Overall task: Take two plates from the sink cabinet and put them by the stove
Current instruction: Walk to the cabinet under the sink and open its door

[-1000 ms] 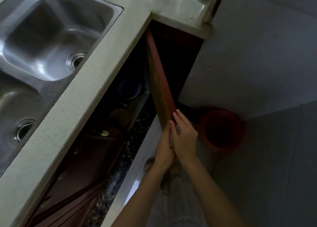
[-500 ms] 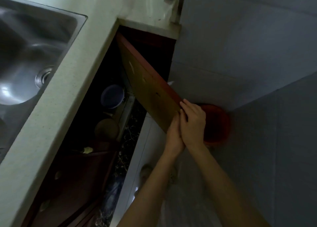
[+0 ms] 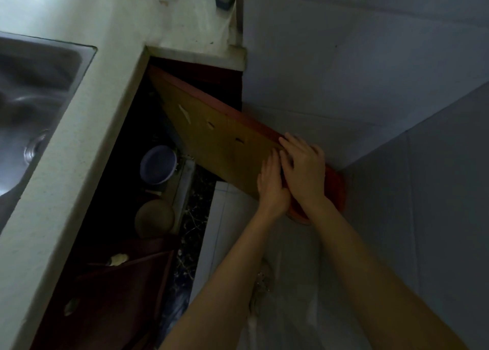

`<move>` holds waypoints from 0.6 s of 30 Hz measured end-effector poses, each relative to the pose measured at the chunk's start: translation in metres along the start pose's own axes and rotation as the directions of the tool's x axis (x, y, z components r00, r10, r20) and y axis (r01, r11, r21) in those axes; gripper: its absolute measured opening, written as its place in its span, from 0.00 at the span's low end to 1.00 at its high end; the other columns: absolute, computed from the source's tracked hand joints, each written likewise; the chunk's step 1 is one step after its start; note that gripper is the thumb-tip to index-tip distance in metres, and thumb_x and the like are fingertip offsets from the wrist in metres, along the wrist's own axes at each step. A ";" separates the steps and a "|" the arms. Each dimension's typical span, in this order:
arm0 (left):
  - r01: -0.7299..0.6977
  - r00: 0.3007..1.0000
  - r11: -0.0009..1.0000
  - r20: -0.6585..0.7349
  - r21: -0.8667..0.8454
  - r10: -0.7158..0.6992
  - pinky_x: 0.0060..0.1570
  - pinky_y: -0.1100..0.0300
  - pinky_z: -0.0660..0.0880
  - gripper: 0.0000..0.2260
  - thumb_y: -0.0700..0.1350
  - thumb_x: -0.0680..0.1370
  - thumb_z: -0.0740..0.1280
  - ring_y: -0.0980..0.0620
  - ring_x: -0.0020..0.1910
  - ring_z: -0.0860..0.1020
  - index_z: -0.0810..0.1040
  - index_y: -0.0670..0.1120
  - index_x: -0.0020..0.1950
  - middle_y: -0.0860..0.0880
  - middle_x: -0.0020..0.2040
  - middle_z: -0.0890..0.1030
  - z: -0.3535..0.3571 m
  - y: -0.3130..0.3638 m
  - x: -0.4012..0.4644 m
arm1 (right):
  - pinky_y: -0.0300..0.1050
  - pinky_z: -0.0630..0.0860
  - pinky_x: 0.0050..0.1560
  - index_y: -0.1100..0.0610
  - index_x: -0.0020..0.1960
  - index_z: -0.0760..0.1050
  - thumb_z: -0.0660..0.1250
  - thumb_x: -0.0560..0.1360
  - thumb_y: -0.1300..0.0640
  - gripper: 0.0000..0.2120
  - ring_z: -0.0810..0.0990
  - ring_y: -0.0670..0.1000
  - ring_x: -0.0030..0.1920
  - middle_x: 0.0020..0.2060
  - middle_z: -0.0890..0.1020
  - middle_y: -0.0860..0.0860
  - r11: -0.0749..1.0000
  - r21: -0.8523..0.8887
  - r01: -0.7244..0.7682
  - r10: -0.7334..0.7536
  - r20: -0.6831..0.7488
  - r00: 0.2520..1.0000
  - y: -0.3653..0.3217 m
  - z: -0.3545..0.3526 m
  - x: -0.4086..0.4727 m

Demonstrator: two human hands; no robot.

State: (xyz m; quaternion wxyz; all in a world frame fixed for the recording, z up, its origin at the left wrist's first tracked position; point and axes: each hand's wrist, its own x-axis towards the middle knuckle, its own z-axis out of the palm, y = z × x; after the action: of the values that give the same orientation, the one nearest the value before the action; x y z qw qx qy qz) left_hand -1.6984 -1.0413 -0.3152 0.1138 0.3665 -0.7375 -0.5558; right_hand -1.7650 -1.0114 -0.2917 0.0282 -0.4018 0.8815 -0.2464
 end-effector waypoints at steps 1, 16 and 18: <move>-0.005 1.000 0.999 0.003 0.054 0.005 0.74 0.46 0.53 0.31 0.50 0.75 0.52 0.45 0.76 0.54 0.53 0.40 0.76 0.42 0.77 0.56 0.004 -0.003 0.006 | 0.48 0.59 0.65 0.58 0.64 0.73 0.59 0.78 0.58 0.16 0.72 0.54 0.67 0.66 0.74 0.56 1.000 -0.004 0.007 -0.007 0.024 1.000 0.003 -0.001 0.003; 0.053 0.998 0.998 -0.027 0.017 -0.052 0.74 0.45 0.56 0.31 0.33 0.75 0.60 0.41 0.75 0.57 0.53 0.41 0.76 0.40 0.76 0.58 0.000 0.001 0.023 | 0.50 0.54 0.72 0.60 0.73 0.55 0.52 0.80 0.58 0.22 0.61 0.54 0.73 0.74 0.58 0.56 0.989 -0.119 0.092 -0.065 0.216 0.974 0.019 -0.010 0.030; 0.065 0.998 0.998 -0.025 -0.006 -0.065 0.74 0.47 0.55 0.31 0.31 0.75 0.60 0.42 0.75 0.56 0.52 0.40 0.76 0.40 0.76 0.57 -0.004 -0.002 0.020 | 0.51 0.54 0.72 0.61 0.73 0.55 0.52 0.80 0.59 0.22 0.60 0.54 0.73 0.75 0.58 0.56 0.987 -0.125 0.102 -0.074 0.216 0.974 0.019 -0.009 0.028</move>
State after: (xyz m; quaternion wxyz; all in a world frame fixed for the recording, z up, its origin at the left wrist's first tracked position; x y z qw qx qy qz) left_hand -1.7093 -1.0579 -0.3204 0.1057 0.3970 -0.7223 -0.5564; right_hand -1.7996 -1.0171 -0.2881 0.0832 -0.4655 0.8694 -0.1434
